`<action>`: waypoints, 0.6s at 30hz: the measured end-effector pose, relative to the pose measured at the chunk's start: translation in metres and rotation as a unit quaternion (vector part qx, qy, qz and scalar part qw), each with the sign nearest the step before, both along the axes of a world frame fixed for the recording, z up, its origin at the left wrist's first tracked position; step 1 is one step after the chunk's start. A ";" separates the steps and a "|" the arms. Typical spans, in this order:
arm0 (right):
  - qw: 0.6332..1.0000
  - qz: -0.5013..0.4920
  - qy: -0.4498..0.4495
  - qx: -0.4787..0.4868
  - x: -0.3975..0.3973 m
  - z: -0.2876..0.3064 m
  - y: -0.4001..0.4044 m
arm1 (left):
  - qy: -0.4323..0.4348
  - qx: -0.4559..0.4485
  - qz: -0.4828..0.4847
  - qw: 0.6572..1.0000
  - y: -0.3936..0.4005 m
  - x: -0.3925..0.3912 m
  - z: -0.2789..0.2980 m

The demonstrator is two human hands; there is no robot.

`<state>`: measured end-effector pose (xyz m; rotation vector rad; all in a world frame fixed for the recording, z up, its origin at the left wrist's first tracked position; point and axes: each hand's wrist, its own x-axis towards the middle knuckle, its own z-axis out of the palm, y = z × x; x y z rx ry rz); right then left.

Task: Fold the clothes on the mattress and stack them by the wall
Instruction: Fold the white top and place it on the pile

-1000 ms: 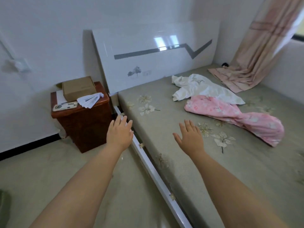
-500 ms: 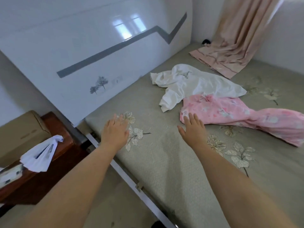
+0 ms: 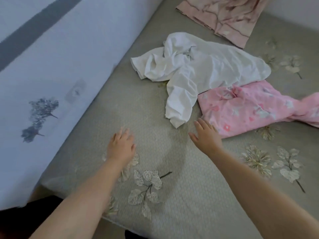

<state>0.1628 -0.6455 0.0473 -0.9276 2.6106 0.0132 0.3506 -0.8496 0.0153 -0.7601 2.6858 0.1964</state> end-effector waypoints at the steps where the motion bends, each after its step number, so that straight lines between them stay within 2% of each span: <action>1: 1.000 -0.011 -0.012 0.007 -0.006 -0.012 -0.017 | -0.002 0.017 -0.006 1.000 -0.013 -0.009 -0.019; 6: 0.995 -0.070 -0.024 0.062 -0.033 -0.073 -0.074 | 0.018 0.096 -0.020 0.995 -0.044 -0.033 -0.105; 8: 0.992 -0.114 -0.031 0.049 -0.043 -0.096 -0.089 | 0.067 0.117 -0.012 0.991 -0.039 -0.033 -0.125; 11: 0.982 -0.181 -0.039 -0.031 -0.056 -0.129 -0.102 | 0.148 0.077 -0.015 0.986 -0.034 -0.031 -0.141; 15: 0.965 -0.220 0.037 -0.136 -0.058 -0.153 -0.110 | 0.180 0.064 -0.026 0.981 -0.036 -0.033 -0.150; 18: 0.957 -0.216 0.030 -0.189 -0.043 -0.155 -0.119 | 0.177 0.073 -0.022 0.981 -0.036 -0.031 -0.154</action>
